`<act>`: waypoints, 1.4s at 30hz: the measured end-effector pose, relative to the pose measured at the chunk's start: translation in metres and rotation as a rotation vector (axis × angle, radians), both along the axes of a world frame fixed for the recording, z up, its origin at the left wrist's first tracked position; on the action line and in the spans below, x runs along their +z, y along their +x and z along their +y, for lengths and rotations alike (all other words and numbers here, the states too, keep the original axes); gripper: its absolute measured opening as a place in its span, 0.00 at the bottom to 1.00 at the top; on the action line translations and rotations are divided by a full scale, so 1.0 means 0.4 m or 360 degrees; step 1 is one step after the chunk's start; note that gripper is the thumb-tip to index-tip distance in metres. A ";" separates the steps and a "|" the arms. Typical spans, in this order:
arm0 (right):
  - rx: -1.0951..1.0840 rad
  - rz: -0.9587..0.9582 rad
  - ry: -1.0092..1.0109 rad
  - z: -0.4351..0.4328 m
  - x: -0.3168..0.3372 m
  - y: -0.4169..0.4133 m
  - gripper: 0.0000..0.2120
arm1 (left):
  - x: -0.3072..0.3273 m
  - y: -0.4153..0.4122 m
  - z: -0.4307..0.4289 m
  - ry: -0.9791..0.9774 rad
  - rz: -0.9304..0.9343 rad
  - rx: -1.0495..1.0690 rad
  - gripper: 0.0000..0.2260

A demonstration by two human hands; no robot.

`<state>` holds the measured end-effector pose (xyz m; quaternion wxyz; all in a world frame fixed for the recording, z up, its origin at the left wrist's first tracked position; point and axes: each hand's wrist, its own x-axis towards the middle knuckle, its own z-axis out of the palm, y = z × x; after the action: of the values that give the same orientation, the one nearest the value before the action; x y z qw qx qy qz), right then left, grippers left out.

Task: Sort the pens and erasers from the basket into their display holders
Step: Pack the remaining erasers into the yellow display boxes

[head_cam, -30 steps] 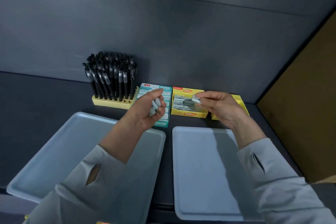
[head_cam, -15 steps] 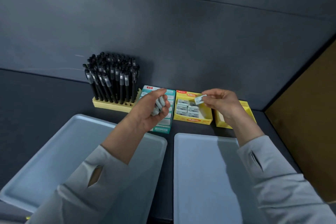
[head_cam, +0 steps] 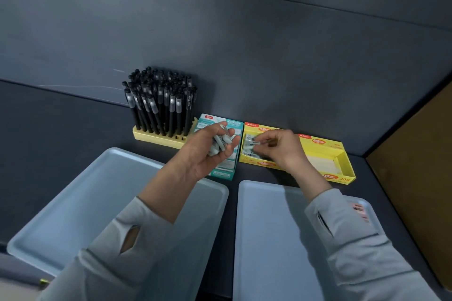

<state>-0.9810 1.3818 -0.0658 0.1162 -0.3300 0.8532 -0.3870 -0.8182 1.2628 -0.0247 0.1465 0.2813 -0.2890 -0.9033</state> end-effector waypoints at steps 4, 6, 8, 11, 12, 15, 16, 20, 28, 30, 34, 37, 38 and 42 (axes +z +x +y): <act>0.0042 0.0431 0.0073 -0.004 -0.018 0.010 0.03 | -0.002 0.003 0.016 -0.0078 -0.0043 -0.0025 0.04; 0.0060 0.0493 0.0113 -0.005 -0.024 0.012 0.02 | -0.002 0.006 0.022 -0.0096 -0.0045 -0.0042 0.05; 0.0069 0.0541 0.0175 -0.009 -0.027 0.011 0.02 | -0.004 0.010 0.024 -0.0089 -0.0024 -0.0060 0.07; 0.0036 0.0587 0.0190 -0.010 -0.016 0.010 0.02 | -0.004 0.012 0.028 -0.0110 0.0016 -0.0109 0.12; 0.0002 0.0551 0.0114 -0.010 -0.006 0.012 0.02 | -0.004 0.012 0.030 -0.0124 0.0027 -0.0128 0.13; 0.0042 0.0190 -0.0254 -0.013 0.048 0.034 0.06 | -0.001 0.008 0.039 -0.0227 0.0037 -0.0183 0.14; 0.0146 -0.0005 -0.0306 -0.013 0.068 0.044 0.08 | -0.001 0.006 0.043 -0.0278 0.0035 -0.0205 0.14; 0.0462 -0.0217 -0.0156 -0.001 0.104 0.060 0.08 | 0.001 -0.001 0.060 -0.0447 0.0024 -0.0307 0.11; 0.0013 -0.0808 -0.0669 0.066 0.126 0.024 0.03 | 0.002 -0.014 0.059 -0.0334 -0.0139 -0.0110 0.11; -0.0031 -0.0767 -0.0596 0.081 0.120 0.009 0.08 | 0.003 -0.012 0.056 -0.0314 -0.0205 -0.0079 0.10; 0.0060 -0.0577 -0.0378 0.099 0.099 0.004 0.14 | 0.001 -0.010 0.052 -0.0230 -0.0179 -0.0079 0.05; 0.0036 -0.0608 -0.0381 0.100 0.081 -0.005 0.13 | -0.002 -0.008 0.052 -0.0248 -0.0132 -0.0114 0.05; 0.0023 -0.0608 -0.0376 0.100 0.077 -0.008 0.13 | -0.003 -0.008 0.052 -0.0250 -0.0123 -0.0108 0.05; -0.0072 -0.0457 -0.0364 0.100 0.061 -0.028 0.12 | -0.013 -0.001 0.043 -0.0366 -0.0113 -0.0074 0.10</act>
<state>-0.9922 1.4217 -0.0412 0.1897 -0.2630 0.7854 -0.5272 -0.8187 1.2799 -0.0297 0.1464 0.2876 -0.4021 -0.8568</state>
